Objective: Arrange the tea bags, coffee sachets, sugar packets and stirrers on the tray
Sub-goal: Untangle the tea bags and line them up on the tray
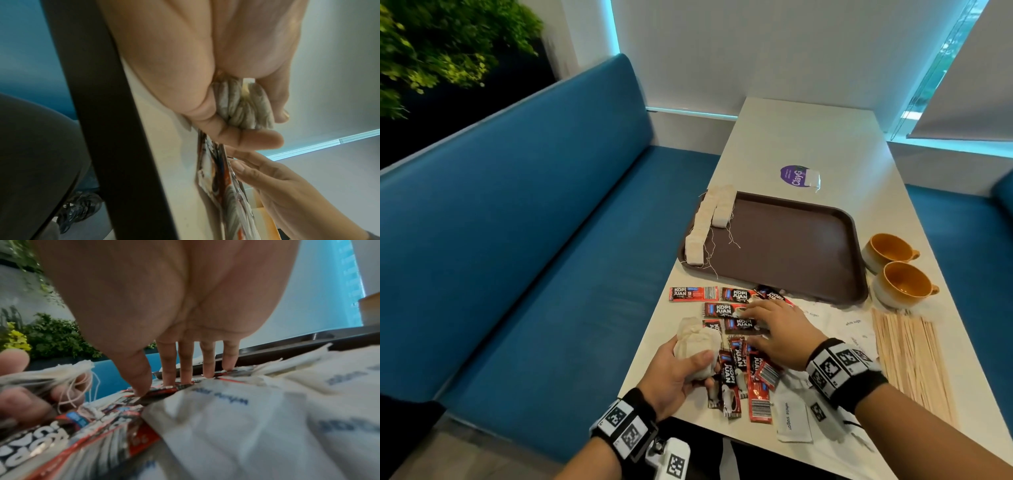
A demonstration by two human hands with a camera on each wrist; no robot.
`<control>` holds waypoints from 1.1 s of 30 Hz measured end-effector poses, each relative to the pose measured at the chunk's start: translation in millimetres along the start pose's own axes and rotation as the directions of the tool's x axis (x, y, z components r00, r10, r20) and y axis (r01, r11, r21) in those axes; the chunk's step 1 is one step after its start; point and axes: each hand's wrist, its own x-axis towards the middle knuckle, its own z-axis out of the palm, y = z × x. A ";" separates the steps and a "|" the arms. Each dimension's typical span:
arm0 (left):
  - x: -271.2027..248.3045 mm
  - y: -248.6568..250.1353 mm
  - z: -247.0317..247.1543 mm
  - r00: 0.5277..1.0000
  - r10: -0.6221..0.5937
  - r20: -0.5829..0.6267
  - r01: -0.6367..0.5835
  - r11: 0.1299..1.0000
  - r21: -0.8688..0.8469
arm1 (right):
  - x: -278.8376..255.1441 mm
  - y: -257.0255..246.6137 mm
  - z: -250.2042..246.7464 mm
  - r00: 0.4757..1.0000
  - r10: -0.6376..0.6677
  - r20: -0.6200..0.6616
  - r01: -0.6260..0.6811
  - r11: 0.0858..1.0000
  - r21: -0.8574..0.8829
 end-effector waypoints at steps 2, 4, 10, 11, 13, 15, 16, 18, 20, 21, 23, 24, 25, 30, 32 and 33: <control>-0.3 0.3 0.7 1.000 -0.002 -0.001 0.002 1.000 0.010 | -5.2 -0.3 -3.6 0.999 0.018 -0.027 -0.017 0.999 0.040; -0.5 0.4 1.1 1.000 -0.003 -0.010 0.003 1.000 0.015 | -11.4 -4.7 -8.7 0.997 0.016 -0.079 -0.008 0.994 0.108; -5.2 -1.0 5.4 0.999 0.040 0.010 -0.040 0.999 0.023 | -29.8 -56.0 -18.5 0.987 0.042 -0.158 0.062 0.801 0.596; -5.6 -0.9 6.4 0.999 0.043 0.011 -0.043 0.999 0.024 | -29.7 -63.0 -15.3 0.989 0.049 -0.140 0.051 0.770 0.636; -6.2 0.0 7.9 0.999 0.036 0.006 -0.036 0.999 0.006 | -27.2 -71.3 -7.2 0.989 0.092 -0.116 0.011 0.736 0.677; -6.8 -0.3 8.7 1.000 0.026 -0.005 -0.026 1.000 0.000 | -25.0 -74.4 -1.4 0.986 0.146 -0.076 -0.054 0.724 0.688; -7.6 0.1 9.0 1.000 0.021 -0.009 -0.021 1.000 0.001 | -24.5 -74.1 0.5 0.985 0.162 -0.053 -0.081 0.716 0.693; -8.0 0.0 8.2 1.000 0.015 -0.012 -0.015 1.000 -0.005 | -24.9 -71.3 2.5 0.985 0.171 -0.030 -0.099 0.692 0.715; -8.4 1.4 8.6 1.000 0.005 -0.017 -0.005 1.000 -0.010 | -25.7 -66.4 2.0 0.982 0.183 -0.035 -0.094 0.651 0.753; -8.6 2.3 9.5 1.000 0.003 -0.017 -0.003 1.000 -0.014 | -26.0 -64.1 1.5 0.980 0.194 -0.039 -0.093 0.625 0.775; -8.2 3.3 10.6 1.000 0.006 -0.011 -0.006 1.000 -0.027 | -26.9 -61.6 -1.9 0.978 0.205 -0.043 -0.082 0.566 0.820; -7.8 3.6 10.3 1.000 0.007 -0.008 -0.008 0.999 -0.031 | -26.9 -60.9 -4.2 0.977 0.210 -0.044 -0.077 0.533 0.843; -7.0 3.6 9.6 1.000 0.009 -0.012 -0.009 0.999 -0.032 | -26.4 -60.2 -7.1 0.975 0.217 -0.041 -0.074 0.496 0.865; -3.2 3.3 5.0 1.000 -0.015 -0.025 0.013 0.998 -0.060 | -14.1 -52.1 -26.6 0.969 0.245 -0.033 -0.054 0.339 0.939; -1.9 2.1 3.1 0.999 -0.023 -0.027 0.021 0.999 -0.049 | -3.9 -45.9 -37.5 0.965 0.258 -0.046 -0.050 0.356 0.933; -1.5 1.8 2.5 0.999 -0.027 -0.026 0.026 0.999 -0.046 | 3.1 -42.1 -43.1 0.963 0.263 -0.053 -0.048 0.360 0.932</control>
